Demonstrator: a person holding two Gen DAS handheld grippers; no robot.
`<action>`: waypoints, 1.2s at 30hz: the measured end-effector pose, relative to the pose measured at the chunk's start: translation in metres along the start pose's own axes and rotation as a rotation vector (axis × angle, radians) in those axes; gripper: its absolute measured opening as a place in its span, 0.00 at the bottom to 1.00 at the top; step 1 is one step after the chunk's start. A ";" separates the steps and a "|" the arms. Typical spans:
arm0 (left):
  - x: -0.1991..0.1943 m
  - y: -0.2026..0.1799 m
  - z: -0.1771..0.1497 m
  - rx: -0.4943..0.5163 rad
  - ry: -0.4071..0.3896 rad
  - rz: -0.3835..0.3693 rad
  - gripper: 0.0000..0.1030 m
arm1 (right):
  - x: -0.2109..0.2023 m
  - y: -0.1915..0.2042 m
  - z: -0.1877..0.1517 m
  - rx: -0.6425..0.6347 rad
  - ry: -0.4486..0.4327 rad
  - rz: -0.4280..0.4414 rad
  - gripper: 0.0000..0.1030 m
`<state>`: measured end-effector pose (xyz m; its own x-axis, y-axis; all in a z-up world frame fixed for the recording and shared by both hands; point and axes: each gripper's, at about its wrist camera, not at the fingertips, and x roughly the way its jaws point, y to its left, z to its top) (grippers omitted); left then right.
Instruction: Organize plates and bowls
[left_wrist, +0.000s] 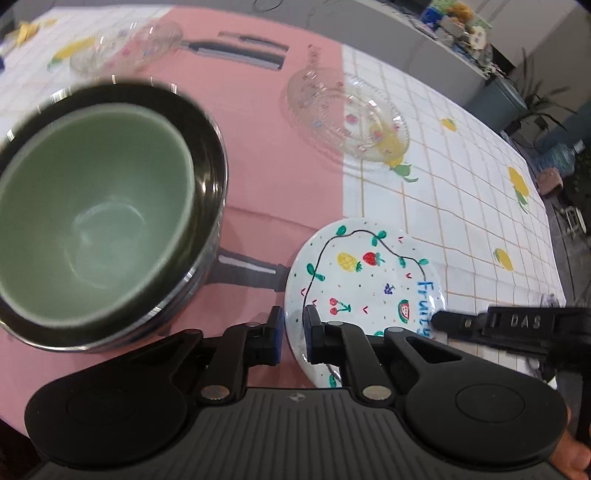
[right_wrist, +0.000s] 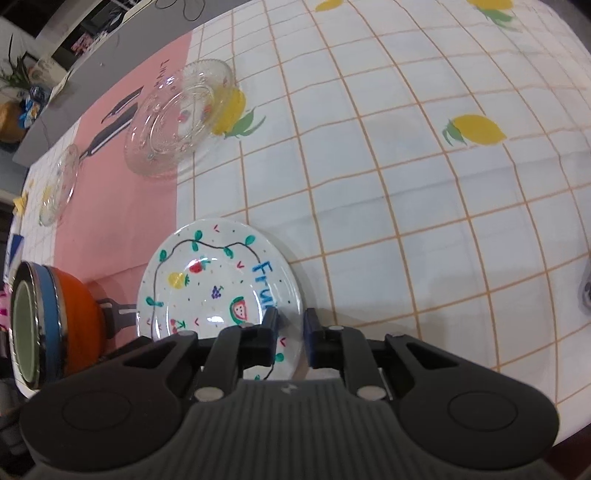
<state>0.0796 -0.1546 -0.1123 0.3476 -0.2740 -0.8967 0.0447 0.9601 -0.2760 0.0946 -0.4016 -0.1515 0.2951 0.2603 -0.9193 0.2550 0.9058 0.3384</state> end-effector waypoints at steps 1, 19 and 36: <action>-0.007 -0.001 0.000 0.031 -0.014 0.009 0.13 | -0.005 0.001 -0.001 -0.007 -0.031 -0.003 0.17; -0.127 0.111 0.027 -0.064 -0.325 0.106 0.37 | -0.040 0.112 -0.042 -0.003 -0.202 0.314 0.61; -0.102 0.144 0.022 -0.124 -0.217 0.081 0.23 | 0.007 0.176 -0.043 -0.002 -0.103 0.270 0.31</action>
<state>0.0709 0.0129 -0.0535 0.5389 -0.1656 -0.8259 -0.1018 0.9605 -0.2590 0.1023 -0.2263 -0.1074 0.4439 0.4573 -0.7706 0.1527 0.8088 0.5679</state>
